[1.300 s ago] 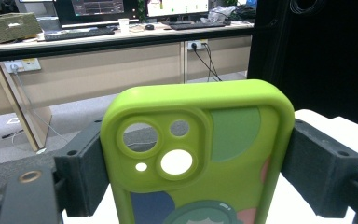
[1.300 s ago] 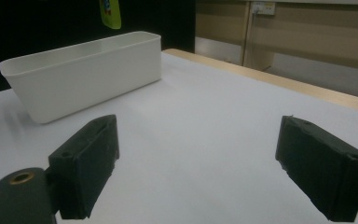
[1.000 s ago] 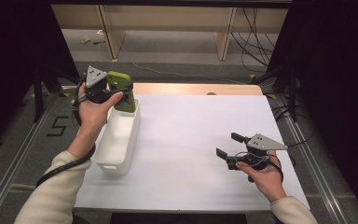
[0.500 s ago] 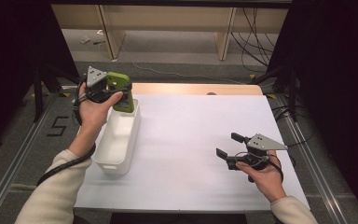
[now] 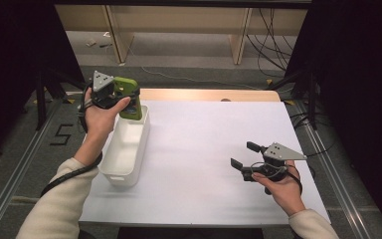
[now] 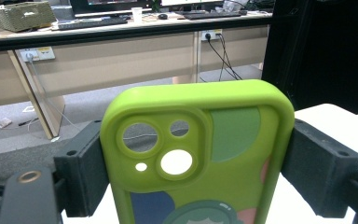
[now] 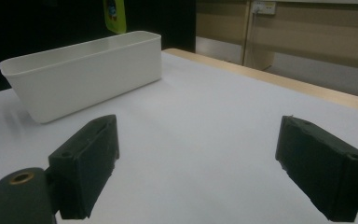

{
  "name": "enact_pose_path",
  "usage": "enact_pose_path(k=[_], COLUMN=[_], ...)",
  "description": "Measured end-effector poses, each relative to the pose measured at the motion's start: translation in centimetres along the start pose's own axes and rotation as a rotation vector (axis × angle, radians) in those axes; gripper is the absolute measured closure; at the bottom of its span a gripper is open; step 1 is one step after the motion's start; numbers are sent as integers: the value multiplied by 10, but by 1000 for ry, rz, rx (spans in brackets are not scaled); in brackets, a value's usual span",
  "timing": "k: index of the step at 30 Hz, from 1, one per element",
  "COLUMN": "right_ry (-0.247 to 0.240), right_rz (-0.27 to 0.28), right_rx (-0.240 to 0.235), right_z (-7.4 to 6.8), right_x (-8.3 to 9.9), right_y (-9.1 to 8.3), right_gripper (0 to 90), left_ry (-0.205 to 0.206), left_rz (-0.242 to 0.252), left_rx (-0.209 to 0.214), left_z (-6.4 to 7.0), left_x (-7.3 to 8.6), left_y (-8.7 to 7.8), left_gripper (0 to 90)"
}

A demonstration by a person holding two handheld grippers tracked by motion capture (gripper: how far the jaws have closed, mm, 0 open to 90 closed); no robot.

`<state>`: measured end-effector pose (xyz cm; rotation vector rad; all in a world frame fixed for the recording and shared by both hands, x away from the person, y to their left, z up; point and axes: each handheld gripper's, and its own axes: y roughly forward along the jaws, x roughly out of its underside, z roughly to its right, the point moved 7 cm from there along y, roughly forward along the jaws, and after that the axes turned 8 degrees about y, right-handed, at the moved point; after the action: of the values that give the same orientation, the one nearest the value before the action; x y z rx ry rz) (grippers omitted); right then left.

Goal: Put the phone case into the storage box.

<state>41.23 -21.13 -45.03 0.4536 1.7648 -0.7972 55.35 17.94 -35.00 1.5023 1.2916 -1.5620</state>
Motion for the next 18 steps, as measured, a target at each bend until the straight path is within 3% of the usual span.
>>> enact_pose_path(k=[18], right_ry=[1], right_rz=[-1], right_rx=[0], right_z=[0], right_x=[0], right_y=[0], right_gripper=[143], left_ry=[1], left_rz=[-16], left_rx=[-18], left_z=[-6], left_x=[4], left_y=[6], left_gripper=[161])
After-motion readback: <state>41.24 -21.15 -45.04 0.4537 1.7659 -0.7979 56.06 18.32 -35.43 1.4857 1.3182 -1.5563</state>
